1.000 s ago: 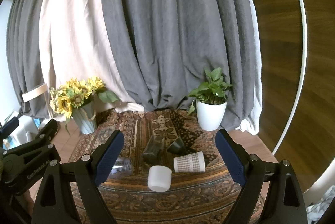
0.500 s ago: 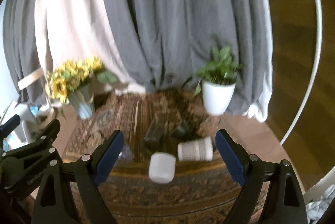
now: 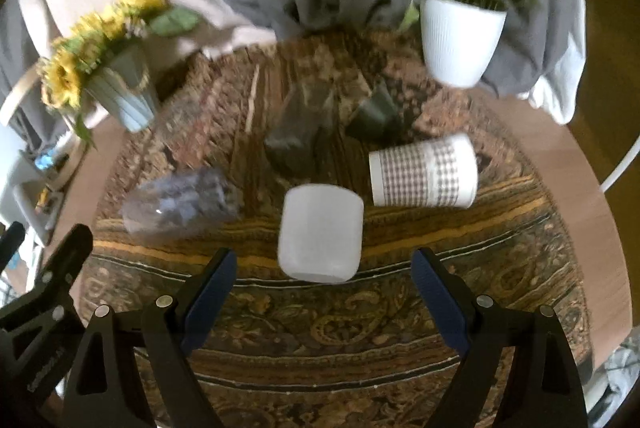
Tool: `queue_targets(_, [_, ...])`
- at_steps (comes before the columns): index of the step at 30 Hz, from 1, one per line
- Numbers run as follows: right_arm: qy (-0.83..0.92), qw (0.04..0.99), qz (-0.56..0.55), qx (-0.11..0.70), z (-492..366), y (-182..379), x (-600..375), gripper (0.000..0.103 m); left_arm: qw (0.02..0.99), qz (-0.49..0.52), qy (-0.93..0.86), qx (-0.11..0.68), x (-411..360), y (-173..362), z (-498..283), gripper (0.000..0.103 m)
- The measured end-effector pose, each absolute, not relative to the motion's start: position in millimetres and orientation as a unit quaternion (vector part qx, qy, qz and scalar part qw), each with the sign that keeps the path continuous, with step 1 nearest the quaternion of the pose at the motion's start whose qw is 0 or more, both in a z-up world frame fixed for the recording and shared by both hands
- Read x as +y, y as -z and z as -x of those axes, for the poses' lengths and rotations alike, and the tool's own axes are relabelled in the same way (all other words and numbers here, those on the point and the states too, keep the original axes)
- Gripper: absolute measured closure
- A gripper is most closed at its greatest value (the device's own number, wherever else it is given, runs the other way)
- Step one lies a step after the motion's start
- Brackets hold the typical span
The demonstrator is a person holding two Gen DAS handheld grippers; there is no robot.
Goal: Flip cup upside down
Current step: 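Close the right gripper around the white frosted cup's body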
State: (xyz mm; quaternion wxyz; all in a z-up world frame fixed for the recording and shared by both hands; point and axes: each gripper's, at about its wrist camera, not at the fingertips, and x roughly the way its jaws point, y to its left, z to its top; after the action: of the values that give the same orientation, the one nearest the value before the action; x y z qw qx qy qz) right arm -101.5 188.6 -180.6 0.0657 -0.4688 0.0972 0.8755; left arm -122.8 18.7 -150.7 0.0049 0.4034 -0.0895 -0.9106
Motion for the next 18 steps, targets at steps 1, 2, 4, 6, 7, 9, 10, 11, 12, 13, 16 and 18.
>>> queue_targets(1, [-0.873,0.068,0.473,0.095,105,184,190,0.014,0.005,-0.415,0.906,-0.085,18,158,127,0.000])
queue_targets(2, [-0.871,0.067,0.477,0.094,108,188,190,0.014,0.007,-0.424,0.902,-0.082,17,164,131,0.000])
queue_targets(4, [-0.865,0.066,0.488,0.094,112,195,192,0.014,0.010,-0.440,0.894,-0.078,17,176,138,0.000])
queue_targets(6, [-0.861,0.060,0.495,0.095,116,201,193,0.014,0.017,-0.448,0.890,-0.077,17,187,143,0.000])
queue_targets(7, [-0.859,0.062,0.499,0.095,118,204,194,0.014,0.019,-0.451,0.889,-0.078,18,189,145,0.000])
queue_targets(9, [-0.856,0.061,0.504,0.097,123,210,196,0.014,0.021,-0.456,0.886,-0.080,19,197,148,0.000])
queue_targets(10, [-0.854,0.061,0.508,0.098,125,214,197,0.014,0.023,-0.458,0.885,-0.080,19,198,148,0.000])
queue_targets(11, [-0.853,0.060,0.510,0.100,126,217,198,0.014,0.024,-0.461,0.883,-0.081,20,202,150,0.000])
queue_targets(12, [-0.851,0.059,0.512,0.100,128,220,199,0.015,0.025,-0.464,0.882,-0.081,20,205,151,0.000])
queue_targets(13, [-0.850,0.060,0.514,0.100,130,223,200,0.015,0.027,-0.467,0.880,-0.082,20,207,151,0.000])
queue_targets(16, [-0.849,0.057,0.516,0.102,136,229,200,0.020,0.029,-0.470,0.878,-0.081,19,211,152,0.000])
queue_targets(18, [-0.847,0.050,0.518,0.106,138,232,201,0.024,0.032,-0.471,0.878,-0.081,18,213,151,0.000])
